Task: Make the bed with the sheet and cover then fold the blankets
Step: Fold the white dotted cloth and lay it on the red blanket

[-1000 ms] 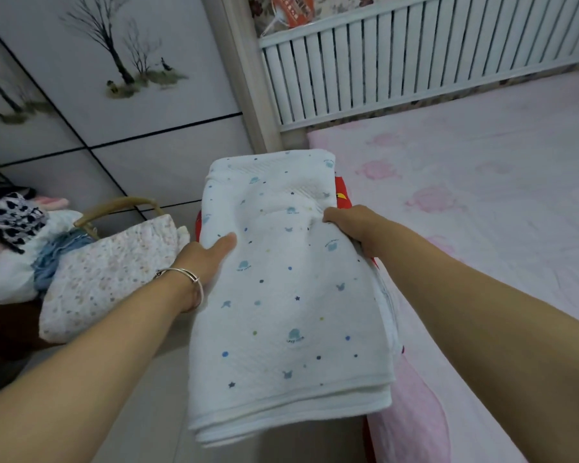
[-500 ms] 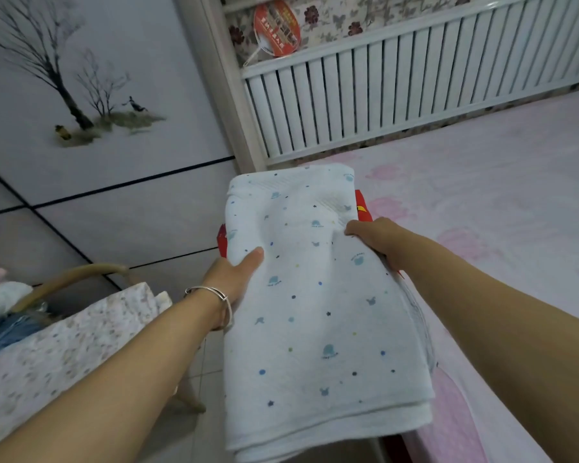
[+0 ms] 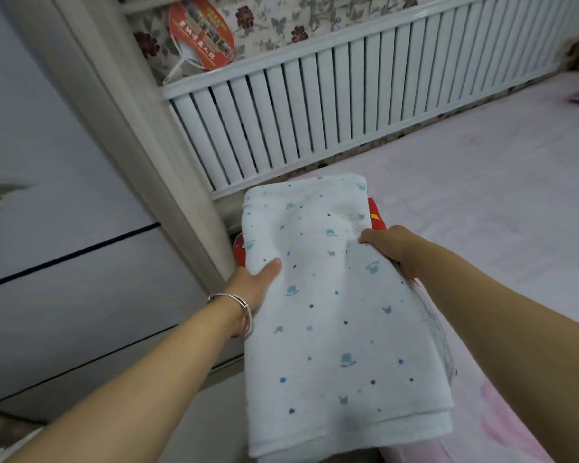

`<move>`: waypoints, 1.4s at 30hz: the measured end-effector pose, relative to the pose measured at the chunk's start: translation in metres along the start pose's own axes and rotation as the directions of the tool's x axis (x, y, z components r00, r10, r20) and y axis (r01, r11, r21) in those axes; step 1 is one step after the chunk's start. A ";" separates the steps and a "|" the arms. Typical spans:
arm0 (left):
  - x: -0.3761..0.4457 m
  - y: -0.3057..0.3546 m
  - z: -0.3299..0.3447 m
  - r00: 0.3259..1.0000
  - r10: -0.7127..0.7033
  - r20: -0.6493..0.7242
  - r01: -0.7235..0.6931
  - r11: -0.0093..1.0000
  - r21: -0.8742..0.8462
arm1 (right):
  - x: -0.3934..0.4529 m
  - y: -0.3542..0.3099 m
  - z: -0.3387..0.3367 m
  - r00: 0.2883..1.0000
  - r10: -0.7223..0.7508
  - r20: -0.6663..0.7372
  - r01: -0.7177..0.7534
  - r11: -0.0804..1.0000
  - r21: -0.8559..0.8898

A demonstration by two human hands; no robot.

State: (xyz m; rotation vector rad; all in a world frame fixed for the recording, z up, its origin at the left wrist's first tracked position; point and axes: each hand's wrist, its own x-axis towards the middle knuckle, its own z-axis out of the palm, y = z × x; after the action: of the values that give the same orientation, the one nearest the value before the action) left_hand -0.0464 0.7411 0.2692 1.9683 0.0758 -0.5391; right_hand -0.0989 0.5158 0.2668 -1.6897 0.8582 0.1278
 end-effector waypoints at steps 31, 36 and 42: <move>0.583 0.119 0.054 0.966 -0.240 0.096 0.246 0.968 -0.057 | 0.562 -0.202 0.052 0.989 0.133 -0.058 -0.138 0.984 -0.111; 0.672 0.111 0.075 0.947 -0.318 0.050 0.322 0.943 -0.083 | 0.665 -0.208 0.065 0.992 0.120 -0.030 -0.123 0.981 -0.153; 0.738 0.072 0.093 0.929 -0.370 0.008 0.370 0.929 0.008 | 0.750 -0.179 0.102 0.996 0.088 0.012 -0.081 0.957 -0.279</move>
State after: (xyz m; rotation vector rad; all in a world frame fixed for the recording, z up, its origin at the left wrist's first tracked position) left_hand 0.6049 0.4928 -0.0006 1.9665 0.4478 -0.7936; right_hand 0.5863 0.2637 -0.0024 -1.9089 0.9271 0.3408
